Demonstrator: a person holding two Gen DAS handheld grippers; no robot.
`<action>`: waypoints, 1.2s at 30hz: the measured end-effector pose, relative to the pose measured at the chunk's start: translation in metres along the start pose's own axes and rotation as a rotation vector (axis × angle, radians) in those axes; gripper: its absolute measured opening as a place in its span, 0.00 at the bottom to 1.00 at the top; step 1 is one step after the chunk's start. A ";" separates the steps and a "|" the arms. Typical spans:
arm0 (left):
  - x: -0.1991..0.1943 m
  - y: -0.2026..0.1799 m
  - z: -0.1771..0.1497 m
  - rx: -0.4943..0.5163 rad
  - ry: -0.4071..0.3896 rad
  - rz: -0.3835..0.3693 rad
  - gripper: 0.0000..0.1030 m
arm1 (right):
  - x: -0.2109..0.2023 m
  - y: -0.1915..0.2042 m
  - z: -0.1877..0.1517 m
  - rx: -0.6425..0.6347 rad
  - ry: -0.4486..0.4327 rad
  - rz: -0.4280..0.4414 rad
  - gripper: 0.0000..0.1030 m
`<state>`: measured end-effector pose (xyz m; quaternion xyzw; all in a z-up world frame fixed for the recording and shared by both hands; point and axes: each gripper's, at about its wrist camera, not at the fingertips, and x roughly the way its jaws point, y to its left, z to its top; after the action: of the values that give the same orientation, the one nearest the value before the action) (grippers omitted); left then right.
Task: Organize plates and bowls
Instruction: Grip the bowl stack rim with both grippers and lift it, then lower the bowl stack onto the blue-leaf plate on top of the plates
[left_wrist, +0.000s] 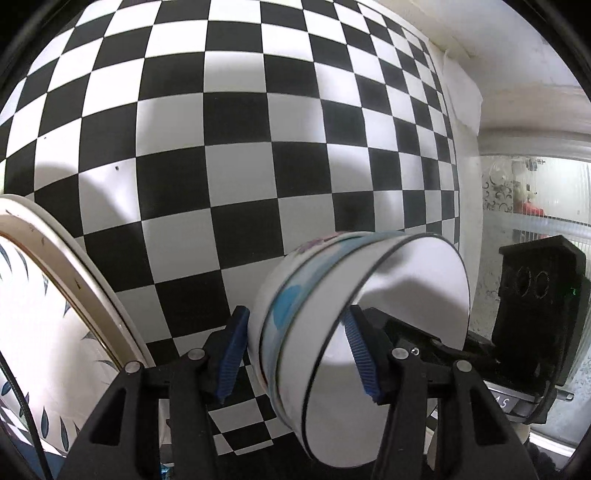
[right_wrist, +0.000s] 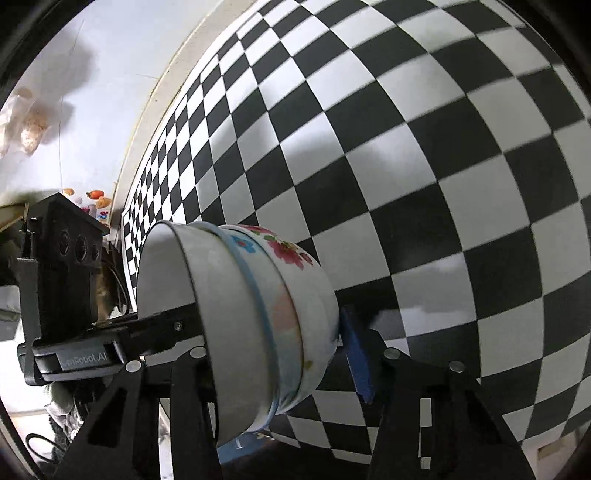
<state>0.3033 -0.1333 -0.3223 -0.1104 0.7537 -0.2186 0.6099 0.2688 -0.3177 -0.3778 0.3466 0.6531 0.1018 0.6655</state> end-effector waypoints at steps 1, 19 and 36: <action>-0.001 -0.001 0.000 0.001 -0.005 0.002 0.49 | 0.000 0.003 0.002 -0.016 -0.002 -0.003 0.50; -0.068 0.014 -0.016 -0.060 -0.104 0.003 0.49 | -0.018 0.064 0.012 -0.146 0.040 0.024 0.49; -0.142 0.124 -0.046 -0.146 -0.186 0.027 0.49 | 0.038 0.179 -0.012 -0.245 0.106 0.074 0.48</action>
<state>0.3040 0.0457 -0.2490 -0.1641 0.7091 -0.1440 0.6705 0.3190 -0.1595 -0.3005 0.2806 0.6568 0.2236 0.6632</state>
